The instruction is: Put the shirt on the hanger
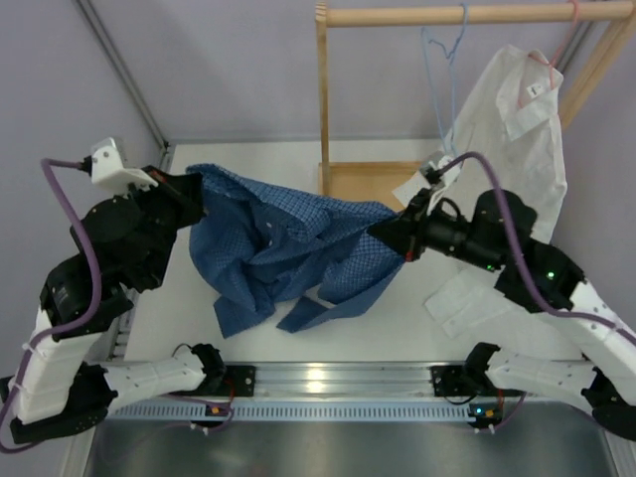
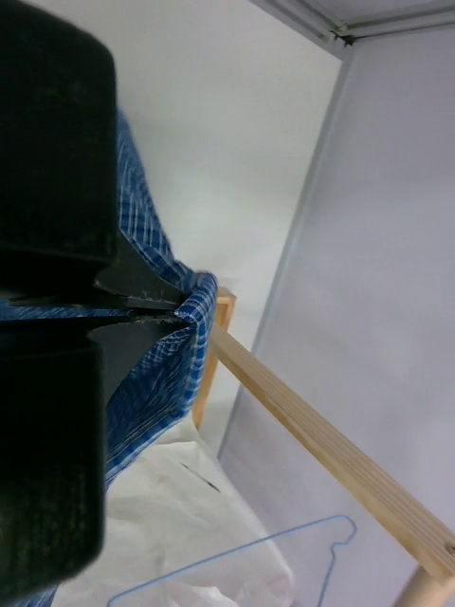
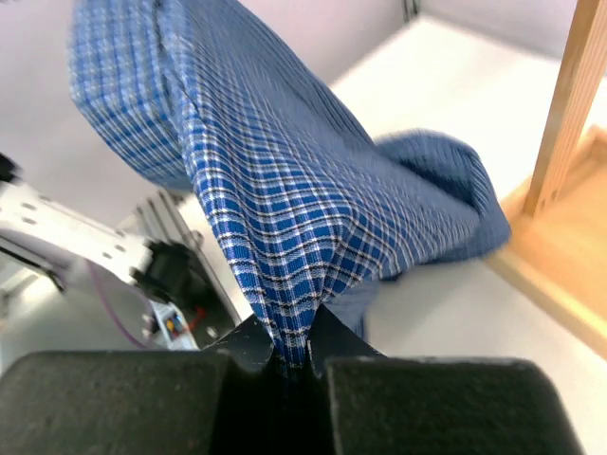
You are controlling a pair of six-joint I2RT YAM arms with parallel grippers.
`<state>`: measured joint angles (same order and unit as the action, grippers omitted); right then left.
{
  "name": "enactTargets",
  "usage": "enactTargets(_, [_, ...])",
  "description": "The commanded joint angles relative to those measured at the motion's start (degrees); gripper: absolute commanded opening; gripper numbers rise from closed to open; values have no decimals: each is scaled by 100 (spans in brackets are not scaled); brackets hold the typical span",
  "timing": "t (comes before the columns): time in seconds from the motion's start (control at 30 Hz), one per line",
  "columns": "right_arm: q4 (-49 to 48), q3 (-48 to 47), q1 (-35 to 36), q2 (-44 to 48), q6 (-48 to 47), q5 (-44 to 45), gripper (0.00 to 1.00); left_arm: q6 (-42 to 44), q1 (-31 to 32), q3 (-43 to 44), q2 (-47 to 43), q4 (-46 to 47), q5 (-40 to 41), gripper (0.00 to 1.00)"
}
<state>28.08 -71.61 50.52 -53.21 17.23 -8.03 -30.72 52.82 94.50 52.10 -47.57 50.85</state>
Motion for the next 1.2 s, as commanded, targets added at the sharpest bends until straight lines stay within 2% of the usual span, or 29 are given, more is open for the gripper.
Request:
enactTargets(0.0, [1322, -774, 72, 30, 351, 3, 0, 558, 9, 629, 634, 64, 321, 0])
enactTargets(0.1, [1621, -785, 63, -93, 289, 582, 0, 393, 9, 693, 1030, 73, -65, 0])
enactTargets(0.2, [1579, 406, -112, -321, 289, 698, 0, 172, 9, 168, 1206, 299, -680, 0])
enactTargets(0.23, [1500, 707, -182, -382, 315, 689, 0, 172, 1, -278, 1250, 414, -1073, 0])
enactTargets(0.3, [1280, 1540, -420, -523, 403, 777, 5, 119, -34, -676, 1495, 590, -1558, 0])
enactTargets(0.33, [1192, 1728, -612, -567, 438, 1099, 5, 119, -52, -1035, 1714, 661, -2152, 0])
enactTargets(0.43, [973, 2029, -850, -507, 237, 936, 7, 145, -52, -1529, 2188, 1003, -2955, 0])
enactTargets(0.47, [876, 2029, -851, -271, 176, 892, 18, 215, -52, -1766, 2321, 1109, -3480, 0])
enactTargets(0.57, [420, 2002, -851, 240, 70, 786, 53, 224, -52, -2066, 2621, 1408, -3932, 0])
enactTargets(0.67, [-334, 2230, -851, 417, -150, -82, 68, 189, -52, -2181, 2692, 1610, -4100, 0])
enactTargets(0.73, [-522, 2257, -842, 260, -378, -670, 69, 207, -52, -2181, 2701, 1646, -4197, 0])
enactTargets(0.9, [-1223, 2170, -851, -514, -659, -902, 68, 259, -52, -2277, 2543, 1646, -4513, 0])
enactTargets(1.0, [-1540, 1959, -851, -971, -853, -797, 65, 251, -43, -2470, 2314, 1646, -4637, 0])
enactTargets(1.17, [-1779, 1677, -851, -1437, -1230, -33, 63, 268, -52, -2814, 1901, 1637, -4532, 0])
